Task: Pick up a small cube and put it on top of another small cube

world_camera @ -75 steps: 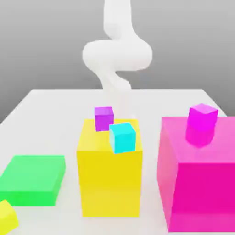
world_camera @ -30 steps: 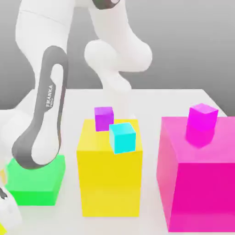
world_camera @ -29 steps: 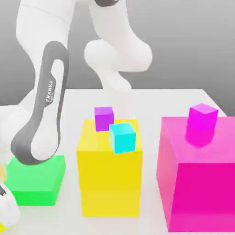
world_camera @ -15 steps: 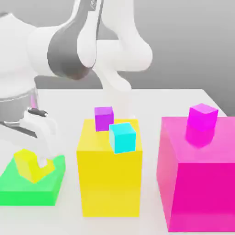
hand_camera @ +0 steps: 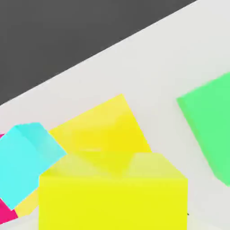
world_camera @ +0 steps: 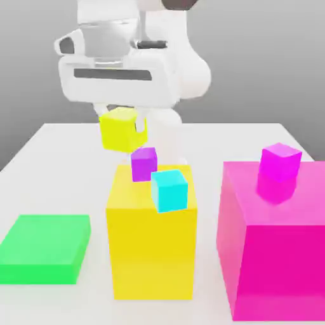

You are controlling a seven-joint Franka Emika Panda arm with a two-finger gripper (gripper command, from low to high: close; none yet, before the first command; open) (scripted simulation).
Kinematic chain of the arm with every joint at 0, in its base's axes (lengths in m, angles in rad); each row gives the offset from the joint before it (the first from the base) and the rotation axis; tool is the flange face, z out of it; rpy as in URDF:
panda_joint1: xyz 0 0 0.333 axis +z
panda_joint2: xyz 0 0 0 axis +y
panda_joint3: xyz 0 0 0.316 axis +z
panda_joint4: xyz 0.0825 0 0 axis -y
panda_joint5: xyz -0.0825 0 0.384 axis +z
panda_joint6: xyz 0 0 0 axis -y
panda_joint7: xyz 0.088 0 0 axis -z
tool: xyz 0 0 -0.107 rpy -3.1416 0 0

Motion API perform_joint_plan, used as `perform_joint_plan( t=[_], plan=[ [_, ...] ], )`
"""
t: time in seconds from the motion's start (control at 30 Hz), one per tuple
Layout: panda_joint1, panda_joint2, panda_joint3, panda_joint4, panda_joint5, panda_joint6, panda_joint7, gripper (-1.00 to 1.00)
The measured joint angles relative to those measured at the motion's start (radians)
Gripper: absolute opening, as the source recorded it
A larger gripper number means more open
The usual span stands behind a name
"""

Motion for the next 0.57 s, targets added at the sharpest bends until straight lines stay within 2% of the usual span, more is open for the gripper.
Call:
perform_joint_plan(
  t=[0.07,0.2,0.23,0.43,0.57],
  plan=[
    [0.002,-0.067,0.025,-0.028,-0.011,-0.038,0.016,-1.0],
    [0.0,-0.058,0.04,-0.137,-0.012,0.078,0.021,-1.0],
    [0.0,-0.05,0.041,-0.16,-0.013,0.11,0.021,1.0],
    [-0.001,-0.046,0.042,-0.171,-0.015,0.125,0.022,1.0],
    [-0.003,-0.081,0.044,-0.087,-0.017,0.007,0.022,1.0]
  ],
)
